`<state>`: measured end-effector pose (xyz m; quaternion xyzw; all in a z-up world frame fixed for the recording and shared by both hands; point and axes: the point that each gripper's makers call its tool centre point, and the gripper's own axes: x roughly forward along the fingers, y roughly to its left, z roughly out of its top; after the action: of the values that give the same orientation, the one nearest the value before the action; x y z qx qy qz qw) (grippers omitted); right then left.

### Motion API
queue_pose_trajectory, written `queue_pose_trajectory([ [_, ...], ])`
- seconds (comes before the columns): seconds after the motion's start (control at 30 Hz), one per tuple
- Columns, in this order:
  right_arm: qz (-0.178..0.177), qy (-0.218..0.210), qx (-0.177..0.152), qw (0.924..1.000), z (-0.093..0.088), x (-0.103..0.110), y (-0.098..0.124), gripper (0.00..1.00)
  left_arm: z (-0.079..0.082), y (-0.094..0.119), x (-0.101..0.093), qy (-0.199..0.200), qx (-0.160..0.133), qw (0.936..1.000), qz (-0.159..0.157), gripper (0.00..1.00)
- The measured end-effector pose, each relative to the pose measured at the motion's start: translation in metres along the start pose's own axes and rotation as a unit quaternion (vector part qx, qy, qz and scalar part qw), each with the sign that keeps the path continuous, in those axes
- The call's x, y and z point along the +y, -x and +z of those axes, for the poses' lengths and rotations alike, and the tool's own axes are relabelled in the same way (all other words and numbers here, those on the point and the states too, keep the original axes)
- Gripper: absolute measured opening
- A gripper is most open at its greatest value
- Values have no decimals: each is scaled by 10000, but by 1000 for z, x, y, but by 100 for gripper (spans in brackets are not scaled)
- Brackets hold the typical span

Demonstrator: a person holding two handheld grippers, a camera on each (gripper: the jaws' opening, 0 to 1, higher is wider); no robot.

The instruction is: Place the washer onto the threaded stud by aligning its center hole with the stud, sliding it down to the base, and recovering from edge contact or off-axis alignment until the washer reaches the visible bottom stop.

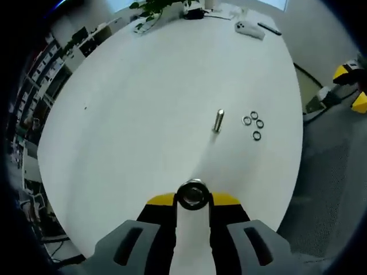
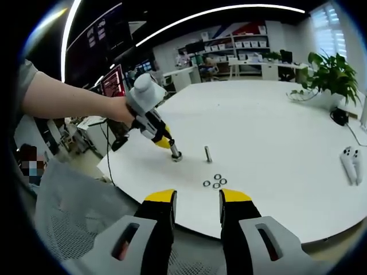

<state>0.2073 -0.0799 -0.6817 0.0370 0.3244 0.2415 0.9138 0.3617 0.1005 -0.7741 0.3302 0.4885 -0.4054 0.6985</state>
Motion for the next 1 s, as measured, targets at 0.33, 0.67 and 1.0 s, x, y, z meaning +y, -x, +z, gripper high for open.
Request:
queue_pose_trajectory([
  [0.33,-18,-4,-9,10000,0,-1,0,32,-4,-20,-5,-243,306,9992,-3,19],
  [0.67,-26,4,-11,10000,0,-1,0,32,-12,-40,-15,-203,500,9985,-54,19],
  [1.0,1,31,8,10000,-1,0,-1,32,-12,-40,-22,50,436,9990,-96,20],
])
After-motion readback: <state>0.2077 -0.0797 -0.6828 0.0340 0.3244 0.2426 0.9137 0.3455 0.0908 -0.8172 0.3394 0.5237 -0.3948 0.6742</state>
